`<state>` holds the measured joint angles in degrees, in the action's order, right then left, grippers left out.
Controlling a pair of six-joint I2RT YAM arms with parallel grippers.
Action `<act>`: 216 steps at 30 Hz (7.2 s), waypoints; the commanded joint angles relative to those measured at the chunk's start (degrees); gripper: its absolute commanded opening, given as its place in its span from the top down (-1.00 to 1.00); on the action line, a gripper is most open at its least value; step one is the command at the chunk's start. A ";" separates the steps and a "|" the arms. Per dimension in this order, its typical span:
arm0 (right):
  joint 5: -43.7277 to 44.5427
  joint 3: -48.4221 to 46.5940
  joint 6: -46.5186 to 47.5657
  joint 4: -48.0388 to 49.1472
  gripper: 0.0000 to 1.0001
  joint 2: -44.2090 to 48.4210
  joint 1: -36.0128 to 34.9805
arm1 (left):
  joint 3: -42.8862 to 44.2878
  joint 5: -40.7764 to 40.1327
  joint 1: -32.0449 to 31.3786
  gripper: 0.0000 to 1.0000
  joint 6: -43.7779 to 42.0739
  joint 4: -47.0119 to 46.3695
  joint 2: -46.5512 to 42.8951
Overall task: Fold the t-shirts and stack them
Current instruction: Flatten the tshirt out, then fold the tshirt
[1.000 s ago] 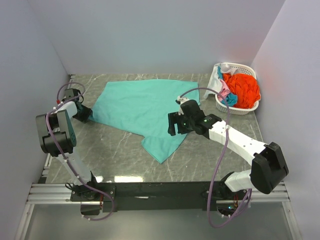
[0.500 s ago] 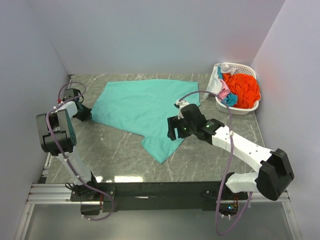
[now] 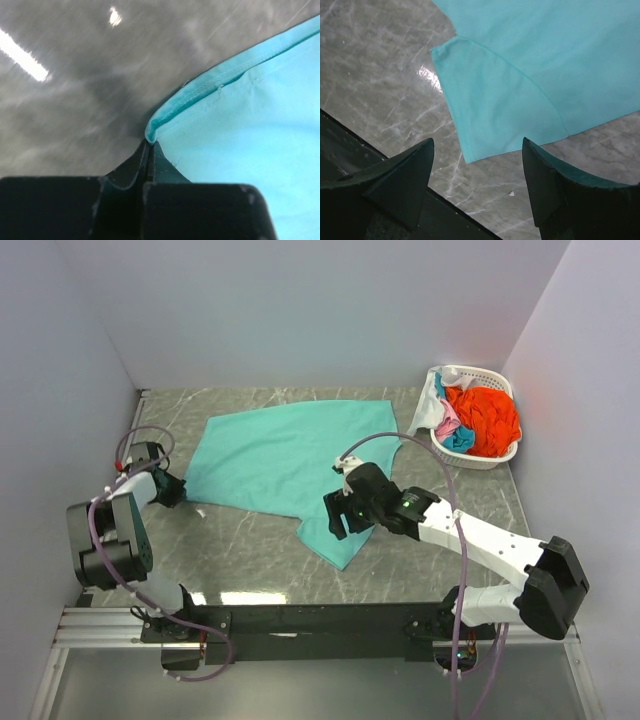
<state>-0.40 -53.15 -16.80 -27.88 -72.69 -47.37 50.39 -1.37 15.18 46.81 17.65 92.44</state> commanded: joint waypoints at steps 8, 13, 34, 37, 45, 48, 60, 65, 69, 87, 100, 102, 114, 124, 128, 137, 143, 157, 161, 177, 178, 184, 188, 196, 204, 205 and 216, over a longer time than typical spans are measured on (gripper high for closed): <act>2.33 3.83 -3.77 -4.81 -0.55 1.23 -6.76 | -14.34 -1.62 -0.06 0.99 2.85 -1.21 -19.30; 4.01 6.12 -7.28 -7.45 -0.54 0.88 -8.44 | -18.74 -3.11 -0.06 0.99 3.91 -1.30 -24.50; 5.51 6.47 -8.60 -4.12 -0.30 -12.74 -8.61 | -19.89 -2.50 -0.06 0.99 3.47 -2.00 -24.86; 6.29 6.39 -9.30 -3.32 -0.15 -14.41 -8.61 | -19.72 -2.76 0.02 0.99 3.64 -1.92 -24.42; 12.35 4.99 -11.50 -6.57 0.45 -16.26 -8.26 | -19.54 -1.71 0.02 0.99 3.64 -3.23 -24.33; 14.46 3.85 -12.21 -7.54 1.00 -14.08 -7.04 | -18.84 -1.10 0.02 0.99 3.38 -3.41 -25.29; 18.50 -11.60 -7.11 -4.56 1.00 -2.55 9.75 | -5.58 1.45 -6.82 0.99 4.70 -4.99 -24.77; 20.44 -21.19 -2.72 -4.02 1.00 -1.58 15.72 | 6.02 1.54 -9.46 0.99 5.05 -2.98 -21.78; 22.55 -28.75 0.97 -3.85 1.00 0.70 18.02 | 14.18 1.54 -10.52 0.99 4.88 -3.14 -22.57; 11.07 -56.34 18.46 -12.54 1.00 14.23 18.81 | 35.64 0.84 -10.87 0.99 3.47 0.37 -40.57; -5.57 -65.42 20.49 -20.11 1.00 25.49 18.81 | 43.30 2.68 -10.87 0.99 0.30 1.60 -51.05; -5.31 -64.46 20.58 -19.94 1.00 25.49 18.90 | 42.69 3.56 -10.87 0.99 0.30 1.86 -50.52; 15.77 -33.18 25.49 -3.25 0.99 17.68 19.51 | 13.79 -0.74 -10.87 0.99 0.65 -7.62 -39.92; 3.13 -36.39 25.24 4.61 1.00 -23.60 28.30 | 16.91 0.83 -10.87 0.99 -2.25 -17.85 3.49; 5.06 -53.07 25.06 -0.94 1.00 -44.01 28.48 | 28.07 2.68 -11.05 0.99 -1.72 -15.19 17.14; 1.81 -53.47 25.32 0.46 1.00 -47.20 28.74 | 32.84 3.92 -11.49 0.99 -2.16 -13.43 24.63; 1.37 -45.41 24.53 0.54 1.00 -41.06 28.30 | 26.45 3.30 -11.49 0.99 -2.07 -14.48 19.01; 4.53 -20.61 13.73 0.81 1.00 -21.72 25.67 | 7.80 -2.32 -11.49 0.99 -0.05 -14.22 0.64; 4.45 -17.17 10.82 -0.07 1.00 -18.64 24.53 | 4.81 -4.34 -11.49 0.99 -0.22 -13.08 -2.17; 5.32 -10.31 0.81 -11.05 0.99 -12.57 18.73 | 1.73 -6.19 -11.49 0.99 -0.84 -10.71 -5.17; 5.41 -9.79 0.28 -12.01 0.99 -12.48 17.94 | 1.38 -6.11 -11.49 0.99 -0.75 -10.62 -5.08; 3.04 -7.85 -2.71 -12.99 0.97 -11.43 16.26 | 1.02 -7.24 -11.40 0.99 -0.31 -9.92 -5.17; 3.31 -6.97 -2.98 -13.52 0.90 -11.43 16.09 | 1.38 -9.53 -11.58 0.99 -0.57 -8.34 -5.52; -3.02 -4.16 1.15 -12.29 0.38 -10.72 14.51 | 1.20 -11.29 -11.49 0.49 -0.13 -6.05 -7.27; -1.97 -6.44 4.83 -13.25 -0.27 -7.21 12.84 | 2.25 -11.03 -11.49 -0.99 0.48 -2.54 -11.05; -1.10 -6.88 6.06 -13.25 -0.28 -7.03 11.18 | 2.52 -10.33 -11.49 -0.99 0.48 -2.36 -11.49; -4.52 -19.52 6.43 -6.67 -0.22 -20.80 3.87 | 0.24 -9.52 -11.49 -0.99 2.41 0.28 -18.96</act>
<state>-3.62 -68.79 -10.59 -37.82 -88.60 -43.57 51.70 -10.39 3.88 47.90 17.02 76.99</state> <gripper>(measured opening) 0.615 0.994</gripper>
